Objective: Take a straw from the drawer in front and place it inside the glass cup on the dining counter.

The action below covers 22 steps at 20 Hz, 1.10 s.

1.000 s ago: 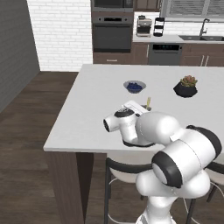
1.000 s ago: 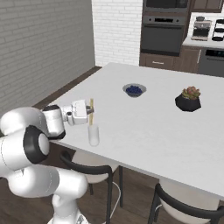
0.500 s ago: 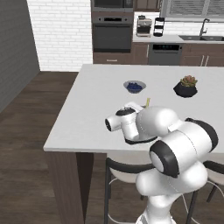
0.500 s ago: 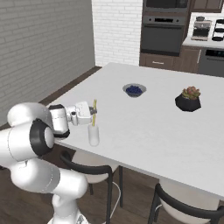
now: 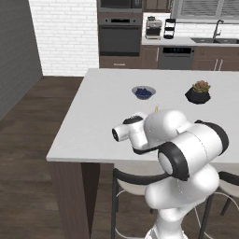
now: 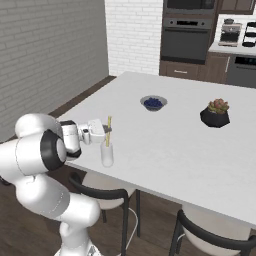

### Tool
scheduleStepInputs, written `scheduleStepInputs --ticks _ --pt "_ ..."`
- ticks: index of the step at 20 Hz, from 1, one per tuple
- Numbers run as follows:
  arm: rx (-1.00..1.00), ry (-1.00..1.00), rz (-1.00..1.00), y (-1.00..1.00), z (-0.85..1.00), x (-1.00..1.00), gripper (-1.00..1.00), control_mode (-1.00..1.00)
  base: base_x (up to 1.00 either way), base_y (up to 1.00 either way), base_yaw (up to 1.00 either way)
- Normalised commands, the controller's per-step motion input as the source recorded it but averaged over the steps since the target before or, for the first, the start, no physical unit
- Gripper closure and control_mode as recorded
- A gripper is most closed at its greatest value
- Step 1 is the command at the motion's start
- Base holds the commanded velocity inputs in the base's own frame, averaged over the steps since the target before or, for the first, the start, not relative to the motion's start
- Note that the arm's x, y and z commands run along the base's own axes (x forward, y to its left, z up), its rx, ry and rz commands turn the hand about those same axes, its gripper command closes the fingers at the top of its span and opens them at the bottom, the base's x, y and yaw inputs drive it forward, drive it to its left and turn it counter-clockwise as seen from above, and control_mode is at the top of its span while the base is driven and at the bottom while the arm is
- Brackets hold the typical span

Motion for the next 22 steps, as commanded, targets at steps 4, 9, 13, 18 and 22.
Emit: scheduleStepInputs --ticks 4,9,13,18,22 --pt "0.00 0.00 0.02 0.00 -0.23 0.21 1.00 -1.00 0.00 0.00 0.00" --pt "0.00 -0.01 0.03 0.00 -0.27 0.09 1.00 -1.00 0.00 0.00 0.00" --pt "0.00 -0.05 0.02 0.00 -0.32 -0.04 1.00 -1.00 0.00 0.00 0.00" --pt "0.00 -0.11 0.02 0.02 -0.22 -0.31 1.00 -1.00 0.00 0.00 0.00" --pt "0.00 -0.11 0.02 0.04 -0.19 -0.17 1.00 -1.00 0.00 0.00 0.00"
